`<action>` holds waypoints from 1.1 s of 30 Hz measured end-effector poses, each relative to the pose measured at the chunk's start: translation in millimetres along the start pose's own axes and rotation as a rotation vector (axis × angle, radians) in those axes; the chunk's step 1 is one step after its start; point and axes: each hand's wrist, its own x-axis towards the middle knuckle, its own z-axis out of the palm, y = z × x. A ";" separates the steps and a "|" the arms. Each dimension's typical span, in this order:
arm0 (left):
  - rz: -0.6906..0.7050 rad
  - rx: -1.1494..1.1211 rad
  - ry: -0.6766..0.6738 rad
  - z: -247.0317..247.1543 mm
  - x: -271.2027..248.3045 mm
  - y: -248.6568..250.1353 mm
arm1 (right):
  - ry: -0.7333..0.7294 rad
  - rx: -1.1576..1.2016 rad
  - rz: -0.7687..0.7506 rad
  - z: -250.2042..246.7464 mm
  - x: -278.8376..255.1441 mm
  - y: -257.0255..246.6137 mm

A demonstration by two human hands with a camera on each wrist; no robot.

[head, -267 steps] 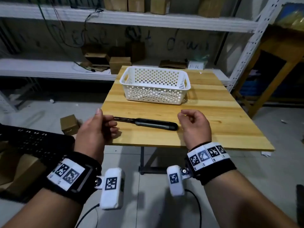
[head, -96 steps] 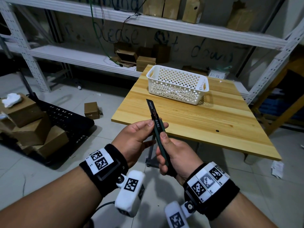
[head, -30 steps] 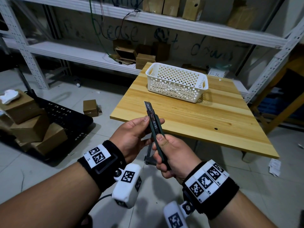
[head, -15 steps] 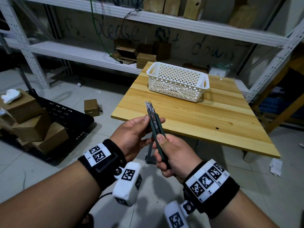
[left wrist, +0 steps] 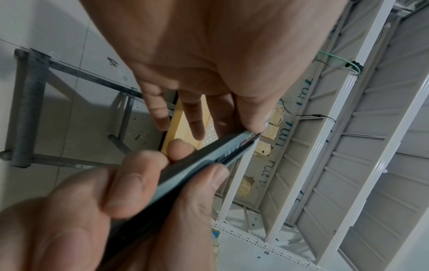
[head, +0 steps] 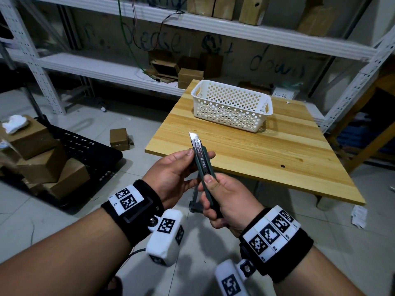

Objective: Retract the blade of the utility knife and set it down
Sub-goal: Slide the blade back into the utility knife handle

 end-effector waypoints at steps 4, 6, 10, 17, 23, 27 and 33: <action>0.001 -0.030 0.008 0.4 1.1 0.1 | 0.004 0.008 -0.002 1.1 -0.7 -0.3; 0.006 -0.032 0.013 0.5 1.6 0.1 | 0.003 0.048 0.006 1.2 -0.1 0.0; 0.037 -0.041 0.026 2.6 0.7 0.6 | 0.004 0.114 0.038 -1.6 0.3 -1.8; 0.059 0.002 0.012 2.7 0.9 -1.5 | 0.044 0.058 0.006 -0.1 2.3 2.8; 0.058 0.011 0.000 -0.5 1.7 -3.0 | 0.013 0.053 -0.003 -1.1 1.0 1.5; 0.053 0.001 0.009 0.6 1.5 -1.9 | 0.006 0.061 0.001 -0.1 1.3 0.8; 0.044 -0.003 0.011 1.6 1.6 -1.9 | -0.002 0.066 0.004 -1.1 1.5 1.8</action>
